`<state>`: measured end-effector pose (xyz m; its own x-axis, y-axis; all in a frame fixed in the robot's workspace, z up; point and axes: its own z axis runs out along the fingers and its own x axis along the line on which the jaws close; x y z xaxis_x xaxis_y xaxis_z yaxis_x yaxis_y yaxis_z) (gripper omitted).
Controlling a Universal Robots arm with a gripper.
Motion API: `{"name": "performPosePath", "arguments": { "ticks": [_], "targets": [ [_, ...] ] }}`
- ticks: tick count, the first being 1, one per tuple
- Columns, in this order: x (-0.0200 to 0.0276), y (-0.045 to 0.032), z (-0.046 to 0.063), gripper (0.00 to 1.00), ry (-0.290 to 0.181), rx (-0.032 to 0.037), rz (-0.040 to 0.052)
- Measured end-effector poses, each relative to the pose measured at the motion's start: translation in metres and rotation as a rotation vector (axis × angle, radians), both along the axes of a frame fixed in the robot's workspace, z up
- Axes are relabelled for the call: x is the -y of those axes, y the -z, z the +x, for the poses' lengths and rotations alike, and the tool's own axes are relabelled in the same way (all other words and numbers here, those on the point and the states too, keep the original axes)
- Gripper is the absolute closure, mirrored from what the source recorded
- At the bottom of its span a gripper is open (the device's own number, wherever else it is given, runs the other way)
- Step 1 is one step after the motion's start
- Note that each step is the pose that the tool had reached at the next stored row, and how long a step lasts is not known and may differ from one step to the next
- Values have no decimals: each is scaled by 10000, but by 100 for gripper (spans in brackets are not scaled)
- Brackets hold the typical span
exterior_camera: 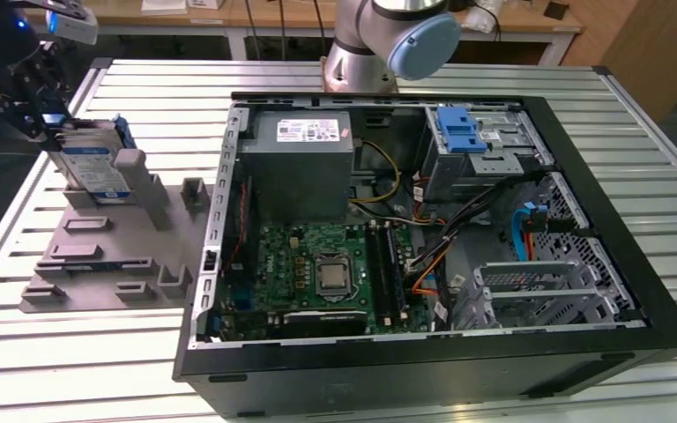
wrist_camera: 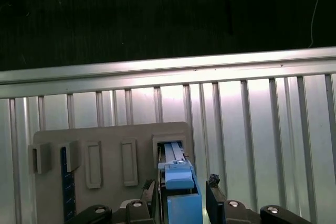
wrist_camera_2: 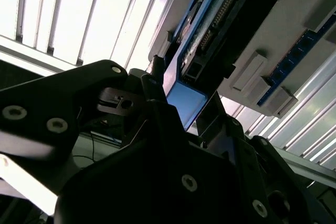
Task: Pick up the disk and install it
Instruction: 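Pick up the disk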
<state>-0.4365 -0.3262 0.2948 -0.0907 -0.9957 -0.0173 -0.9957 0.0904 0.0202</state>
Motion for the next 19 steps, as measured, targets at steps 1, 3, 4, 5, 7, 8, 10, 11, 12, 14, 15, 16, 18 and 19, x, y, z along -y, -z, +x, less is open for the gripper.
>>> {"name": "performPosePath", "arguments": {
  "ticks": [1, 3, 4, 5, 7, 8, 10, 11, 12, 14, 15, 16, 18, 19],
  "targets": [
    [0, 3, 0, 50, -3, -1, 0],
    [-1, 13, -1, 50, -42, 0, -1],
    [-1, 18, -2, 50, -81, 0, -1],
    [-1, 22, -3, 50, -119, -3, -2],
    [-1, 28, -6, 50, -176, -4, -3],
    [-1, 30, -6, 50, -187, -3, -3],
    [-1, 39, -6, 50, -188, 0, -2],
    [-1, 45, -6, 50, -188, 1, -2],
    [-1, 49, -6, 50, -183, -1, -2],
    [-1, 56, -6, 50, -158, -3, -3],
    [-1, 57, -6, 50, -145, -4, -4],
    [-1, 58, -6, 50, -141, -4, -4],
    [-1, 60, -6, 50, -139, -1, -2],
    [-1, 59, -6, 50, -139, -2, -3]
  ]
}}
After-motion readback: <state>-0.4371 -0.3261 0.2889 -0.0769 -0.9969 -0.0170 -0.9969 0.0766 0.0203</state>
